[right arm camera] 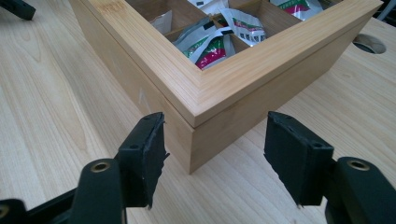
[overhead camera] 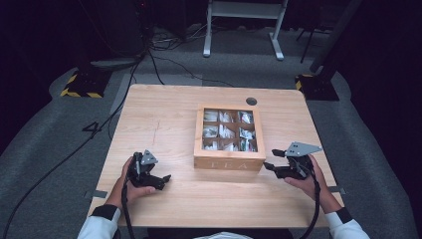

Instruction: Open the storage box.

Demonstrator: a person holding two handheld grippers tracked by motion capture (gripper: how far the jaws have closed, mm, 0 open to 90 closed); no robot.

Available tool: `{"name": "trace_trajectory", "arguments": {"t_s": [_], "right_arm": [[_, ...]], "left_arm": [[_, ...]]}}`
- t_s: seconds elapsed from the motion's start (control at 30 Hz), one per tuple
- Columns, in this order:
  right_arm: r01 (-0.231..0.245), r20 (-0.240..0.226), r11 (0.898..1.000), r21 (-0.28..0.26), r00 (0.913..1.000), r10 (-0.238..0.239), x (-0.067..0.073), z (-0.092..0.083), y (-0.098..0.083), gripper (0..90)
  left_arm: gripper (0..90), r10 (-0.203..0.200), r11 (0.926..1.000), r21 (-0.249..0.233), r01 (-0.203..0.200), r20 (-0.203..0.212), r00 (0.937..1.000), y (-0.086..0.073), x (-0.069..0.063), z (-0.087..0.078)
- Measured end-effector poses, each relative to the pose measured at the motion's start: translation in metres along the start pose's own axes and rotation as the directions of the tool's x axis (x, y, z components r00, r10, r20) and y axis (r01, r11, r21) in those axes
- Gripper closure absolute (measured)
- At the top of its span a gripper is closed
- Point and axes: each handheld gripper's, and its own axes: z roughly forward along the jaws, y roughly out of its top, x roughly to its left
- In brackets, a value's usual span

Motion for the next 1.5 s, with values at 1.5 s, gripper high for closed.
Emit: {"name": "trace_trajectory", "arguments": {"t_s": [1.5], "right_arm": [[-0.033, -0.018, 0.999, -0.036, 0.9993, 0.033, 0.005, 0.01, 0.004, 50.0]], "left_arm": [[18.1, 0.107, 0.9927, -0.061, -0.104, 0.042, 0.9934, 0.038, -0.014, 0.003]]}}
